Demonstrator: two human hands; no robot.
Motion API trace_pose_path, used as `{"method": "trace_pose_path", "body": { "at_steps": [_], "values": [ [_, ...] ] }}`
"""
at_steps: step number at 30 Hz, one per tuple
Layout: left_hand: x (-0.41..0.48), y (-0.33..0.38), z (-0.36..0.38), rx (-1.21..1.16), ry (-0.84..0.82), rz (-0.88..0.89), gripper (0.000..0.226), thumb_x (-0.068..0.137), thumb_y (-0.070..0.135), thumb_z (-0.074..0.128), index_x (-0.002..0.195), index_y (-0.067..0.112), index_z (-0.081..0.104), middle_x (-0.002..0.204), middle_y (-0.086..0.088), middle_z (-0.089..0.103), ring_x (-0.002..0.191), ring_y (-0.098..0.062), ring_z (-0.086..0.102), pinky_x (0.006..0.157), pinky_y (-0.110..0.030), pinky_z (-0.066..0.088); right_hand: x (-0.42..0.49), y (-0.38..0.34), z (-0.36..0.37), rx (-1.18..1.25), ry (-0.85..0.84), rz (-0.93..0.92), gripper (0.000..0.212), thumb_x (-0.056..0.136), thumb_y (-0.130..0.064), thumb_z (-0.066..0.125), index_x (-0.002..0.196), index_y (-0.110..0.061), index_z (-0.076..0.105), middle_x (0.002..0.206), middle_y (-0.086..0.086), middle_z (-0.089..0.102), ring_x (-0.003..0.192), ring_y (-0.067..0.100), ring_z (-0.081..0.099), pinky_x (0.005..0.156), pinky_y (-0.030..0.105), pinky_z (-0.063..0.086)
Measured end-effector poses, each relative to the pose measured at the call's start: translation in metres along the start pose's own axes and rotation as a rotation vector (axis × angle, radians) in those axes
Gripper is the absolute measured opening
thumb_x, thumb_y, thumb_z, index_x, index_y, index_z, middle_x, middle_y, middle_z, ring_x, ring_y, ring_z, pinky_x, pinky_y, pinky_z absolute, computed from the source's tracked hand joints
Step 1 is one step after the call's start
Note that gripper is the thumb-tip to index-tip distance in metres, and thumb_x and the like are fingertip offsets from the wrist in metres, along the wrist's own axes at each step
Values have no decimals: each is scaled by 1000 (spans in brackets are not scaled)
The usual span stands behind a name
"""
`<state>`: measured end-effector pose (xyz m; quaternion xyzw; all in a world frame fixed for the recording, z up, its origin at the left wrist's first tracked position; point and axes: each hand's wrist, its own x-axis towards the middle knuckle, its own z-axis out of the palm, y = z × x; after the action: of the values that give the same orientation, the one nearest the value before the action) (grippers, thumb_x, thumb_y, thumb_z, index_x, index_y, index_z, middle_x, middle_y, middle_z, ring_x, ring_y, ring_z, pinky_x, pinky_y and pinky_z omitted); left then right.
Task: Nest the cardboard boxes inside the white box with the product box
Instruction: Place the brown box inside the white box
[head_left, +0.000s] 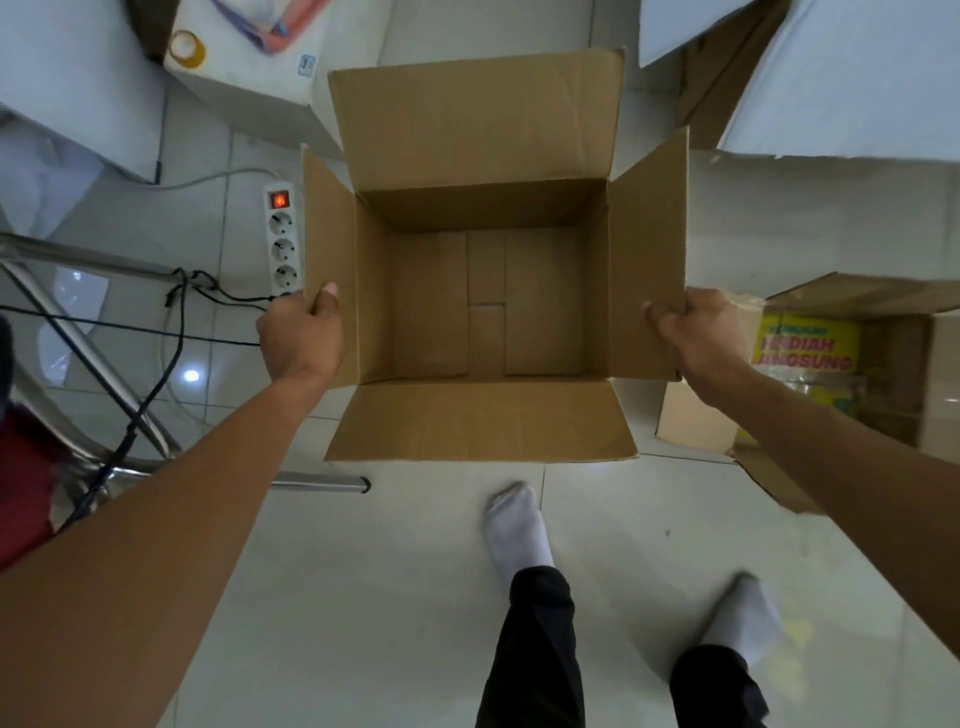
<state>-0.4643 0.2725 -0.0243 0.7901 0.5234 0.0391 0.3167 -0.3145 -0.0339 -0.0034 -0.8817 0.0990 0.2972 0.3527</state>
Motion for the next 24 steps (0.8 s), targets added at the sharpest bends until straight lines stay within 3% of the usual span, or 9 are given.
{"method": "trace_pose_path", "body": {
  "at_steps": [5,8,12,15,18,21,24],
  "values": [
    [-21,48,-25,-35,33,42,41,91,34,54,57,11,49,58,-5,54,54,-19,51,53,-24,37,-14,-15,-49,20,33,-61,21,90,-29,58,95,-11,66,96,15,71,85,34,68,77,49,58],
    [-44,81,-42,-33,66,79,43,92,32,53,52,19,44,52,3,48,48,-11,46,45,-21,29,-24,-24,-84,54,35,-98,18,90,-29,59,87,-13,66,91,14,71,82,31,69,74,46,59],
    [-82,128,-68,-28,107,123,39,93,34,52,61,13,52,54,0,51,49,-14,48,47,-23,30,-38,-34,-144,70,65,-159,21,89,-27,60,74,-13,62,67,1,63,61,21,62,49,22,50],
    [-117,169,-90,-32,128,130,33,93,36,51,72,11,59,65,-5,57,58,-20,52,56,-27,35,-55,-39,-201,59,64,-208,22,89,-27,60,78,-9,64,75,10,67,66,25,63,56,27,50],
    [-159,221,-112,-37,141,144,33,91,36,53,72,11,60,71,-9,59,65,-25,52,62,-30,37,-75,-42,-268,45,89,-239,23,88,-25,60,85,-4,67,80,14,68,71,29,64,63,34,53],
    [-197,279,-125,-83,146,166,33,90,33,55,68,9,57,63,-6,54,60,-24,50,53,-29,32,-89,-44,-334,59,137,-260,16,88,-22,61,77,-10,63,74,8,65,64,24,60,58,27,50],
    [-223,336,-125,-127,143,226,26,90,29,56,69,14,55,63,-1,52,57,-18,46,55,-27,31,-89,-45,-396,53,194,-252,16,87,-24,62,81,-9,63,80,11,66,68,26,64,66,36,56]
  ]
}}
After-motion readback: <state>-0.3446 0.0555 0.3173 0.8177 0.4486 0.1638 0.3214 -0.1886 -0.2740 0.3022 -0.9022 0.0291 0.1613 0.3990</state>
